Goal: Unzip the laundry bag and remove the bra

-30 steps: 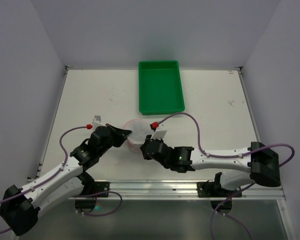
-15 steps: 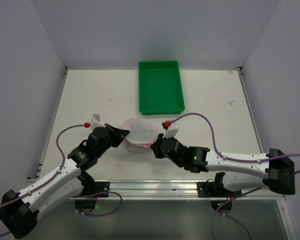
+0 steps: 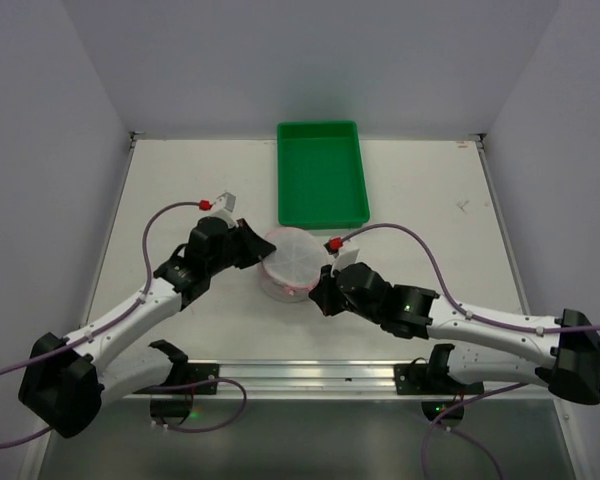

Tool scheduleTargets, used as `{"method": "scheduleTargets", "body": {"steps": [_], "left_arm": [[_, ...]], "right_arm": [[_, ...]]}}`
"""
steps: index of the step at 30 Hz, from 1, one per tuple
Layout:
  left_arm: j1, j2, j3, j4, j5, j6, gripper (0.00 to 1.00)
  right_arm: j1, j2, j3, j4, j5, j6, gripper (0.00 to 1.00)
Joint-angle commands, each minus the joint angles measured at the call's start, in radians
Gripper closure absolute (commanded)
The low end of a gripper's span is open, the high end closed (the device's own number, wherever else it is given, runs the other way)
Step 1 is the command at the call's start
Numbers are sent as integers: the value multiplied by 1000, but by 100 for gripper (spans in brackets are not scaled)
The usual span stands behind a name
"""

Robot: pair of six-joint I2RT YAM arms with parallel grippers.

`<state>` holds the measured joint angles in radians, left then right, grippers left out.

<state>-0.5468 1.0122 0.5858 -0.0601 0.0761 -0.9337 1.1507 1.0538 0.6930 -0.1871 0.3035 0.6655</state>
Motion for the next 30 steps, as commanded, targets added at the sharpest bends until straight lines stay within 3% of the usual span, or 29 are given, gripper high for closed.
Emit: {"method": "scheduleTargets", "body": {"steps": [1,3,4,5,7,9,12,18,23,26,29,30], "left_arm": [[22,94,130,85,105,153,74],[22,121,141,101,126,122,53],[24,121,150,95,129,109,23],[22,118,151,65,120,93,11],[24,86,160,-22,53,53,0],[24,31,166,-166,-22,18,0],[22,-77,135,-260,-131,-32,0],[18,-210,-1,-261,-85,-151,1],[-8,-167,-53,-175,-27,-181,13],[-53,-109,-49,-126,-41,-192,27],[-93,-71,-40,-101,-68,-208,52],[-105,-67,-40,-96,-71,-209,67]], "right_arm": [[1,49,68,3,-119,-27,100],[9,83,80,52,-116,11,100],[10,118,94,69,-104,22,100],[12,136,100,89,-98,35,100],[12,175,126,135,-80,65,100],[14,231,148,165,-63,77,100],[15,291,181,181,-53,89,100],[21,342,217,213,-41,108,100],[23,359,224,213,-37,106,100],[26,365,229,209,-37,105,100],[27,365,229,199,-40,97,100],[27,365,229,193,-43,95,100]]}}
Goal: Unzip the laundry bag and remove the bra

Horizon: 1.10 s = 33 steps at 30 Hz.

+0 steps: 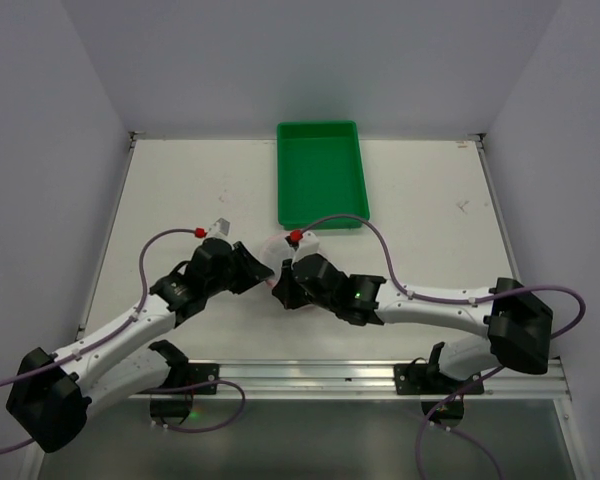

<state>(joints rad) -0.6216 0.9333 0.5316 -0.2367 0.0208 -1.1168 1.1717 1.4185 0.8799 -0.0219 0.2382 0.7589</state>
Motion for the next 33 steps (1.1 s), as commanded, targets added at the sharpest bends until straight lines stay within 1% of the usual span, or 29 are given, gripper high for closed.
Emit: {"method": "scheduleTargets", "body": {"steps": [1,2,3,4,5,7,8,10,12,14,16,17,18,19,20,22,23,25,26,28,29,31,32,33], "left_arm": [[-30,13,13,83,-37,-28,74],[-30,9,11,83,-48,-29,82],[-30,4,8,80,-61,-29,93],[-29,-1,5,76,-70,-31,98],[-27,-11,4,74,-74,-29,100],[-20,-17,4,68,-73,-23,100],[-7,-17,5,65,-67,-8,100],[5,-17,10,54,-47,8,100],[20,-21,8,60,-27,31,100],[39,-11,11,71,-7,75,100],[54,7,33,97,59,129,100],[65,34,45,103,82,184,100],[68,51,74,108,126,216,100],[71,94,115,115,167,282,100],[72,117,116,112,168,310,100],[74,198,191,103,215,359,100],[76,223,217,102,234,394,97],[77,289,286,109,260,408,88],[79,306,304,109,254,394,77],[83,343,338,115,220,368,63],[88,348,344,117,219,341,46],[94,338,346,97,200,307,24],[97,329,343,85,186,281,9],[95,316,340,67,145,272,4]], "right_arm": [[6,-10,41,25,21,0,100],[6,-18,36,25,16,-7,100],[6,-29,21,-4,9,-12,100],[5,-56,10,-12,4,-21,100],[2,-70,-13,-35,10,-42,100],[-10,-107,-44,-76,13,-61,100],[-33,-154,-61,-113,10,-78,100],[-64,-211,-133,-142,6,-89,100],[-131,-308,-198,-180,-42,-90,100],[-181,-384,-222,-191,-91,-121,100],[-188,-394,-194,-263,-51,-148,100],[-191,-394,-173,-315,-39,-179,100],[-191,-389,-168,-325,-51,-193,100],[-191,-386,-165,-320,-72,-210,100],[-191,-385,-165,-302,-100,-213,100],[-190,-362,-167,-257,-175,-211,100],[-190,-348,-165,-213,-203,-192,100],[-185,-304,-157,-161,-262,-162,100],[-175,-290,-153,-104,-270,-124,100],[-158,-247,-144,-31,-269,-86,100],[-140,-228,-134,34,-260,-54,100],[-123,-187,-110,77,-238,-32,100],[-109,-144,-76,91,-194,-24,100],[-100,-126,-62,96,-174,-23,100]]}}
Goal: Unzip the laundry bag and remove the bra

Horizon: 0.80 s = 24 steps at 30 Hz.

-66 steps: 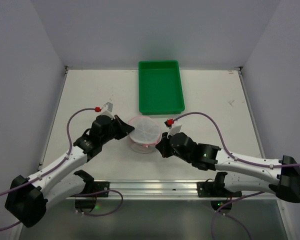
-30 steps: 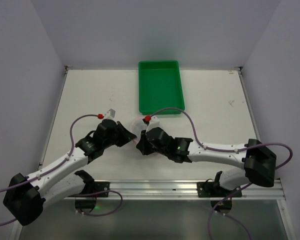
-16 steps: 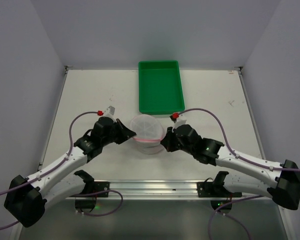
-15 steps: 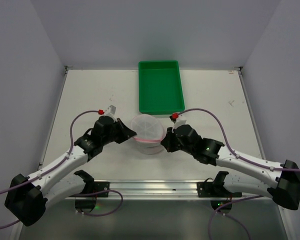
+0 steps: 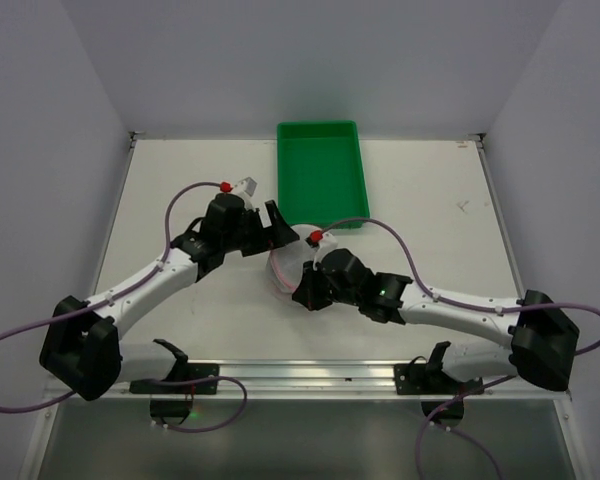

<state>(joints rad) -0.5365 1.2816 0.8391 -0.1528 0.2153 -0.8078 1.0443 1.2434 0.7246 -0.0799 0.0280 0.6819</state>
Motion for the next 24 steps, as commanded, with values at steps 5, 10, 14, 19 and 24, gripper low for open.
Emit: {"method": "scheduleTargets", "body": {"steps": [5,10,14,19,24], "left_arm": [[12,-180,-30,-160,-200,-85,0],[9,-286,-132,-154,-206,-146,5],[3,-306,-196,-126,-157,-191,15],[-37,-285,-224,-73,-151,-217,42],[-46,-297,-225,-77,-198,-223,92]], "right_arm": [[42,120,137,204,85,62,100],[46,156,162,223,102,70,100],[56,174,180,213,115,64,100],[60,182,184,203,118,61,100],[66,139,162,125,101,42,100]]}}
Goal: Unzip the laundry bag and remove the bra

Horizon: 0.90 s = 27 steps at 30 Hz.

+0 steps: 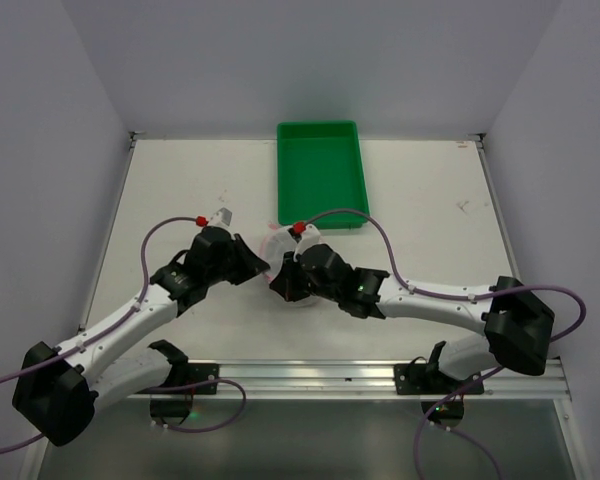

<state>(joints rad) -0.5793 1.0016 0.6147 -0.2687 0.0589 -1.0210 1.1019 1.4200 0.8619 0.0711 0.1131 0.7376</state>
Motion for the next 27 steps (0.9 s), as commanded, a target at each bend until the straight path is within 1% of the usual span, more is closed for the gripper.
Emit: {"method": "scheduleTargets", "body": {"steps": [1,2,3,5,8,9,10,11,12,13,14,15,16,18,20,22,23,24,25,27], "left_arm": [[-2,-30,0,27,-53,-2,96],[1,-37,6,20,-54,2,100],[2,-38,10,14,-53,10,100],[12,-38,16,3,-53,28,100],[16,-24,23,3,-28,67,100],[18,-18,29,5,-12,81,100],[18,0,36,6,-1,116,100],[22,12,43,6,10,134,100],[25,25,54,3,30,156,100],[27,47,78,3,39,177,100],[30,58,92,3,48,229,100],[33,72,109,2,64,257,100],[39,103,152,-3,68,313,100],[45,141,204,-18,93,363,100],[50,198,290,-23,108,412,93],[53,254,339,-20,119,421,87],[53,270,376,-14,133,420,76],[55,300,388,3,139,415,70],[58,313,399,8,144,394,55],[65,333,418,2,165,366,35]], "right_arm": [[7,-53,10,-40,13,-15,100],[7,-68,-7,-65,8,-21,100],[4,-110,-45,-68,19,-27,100],[-11,-151,-104,-131,19,-55,100],[-49,-234,-152,-224,33,-75,100],[-66,-262,-187,-238,33,-64,100],[-85,-327,-208,-231,-8,-63,100],[-106,-355,-218,-237,-3,-72,100],[-108,-378,-206,-266,19,-84,100],[-109,-395,-187,-304,83,-98,100],[-109,-394,-148,-374,103,-131,100],[-111,-394,-132,-398,112,-150,100],[-109,-389,-123,-412,94,-177,100],[-108,-375,-106,-404,48,-188,100],[-102,-328,-84,-375,-51,-185,100],[-71,-294,-83,-317,-95,-156,100],[-62,-259,-80,-238,-107,-141,100],[-54,-238,-75,-197,-133,-123,100],[-39,-216,-69,-126,-135,-83,100],[-17,-143,-34,-77,-83,-51,100]]}}
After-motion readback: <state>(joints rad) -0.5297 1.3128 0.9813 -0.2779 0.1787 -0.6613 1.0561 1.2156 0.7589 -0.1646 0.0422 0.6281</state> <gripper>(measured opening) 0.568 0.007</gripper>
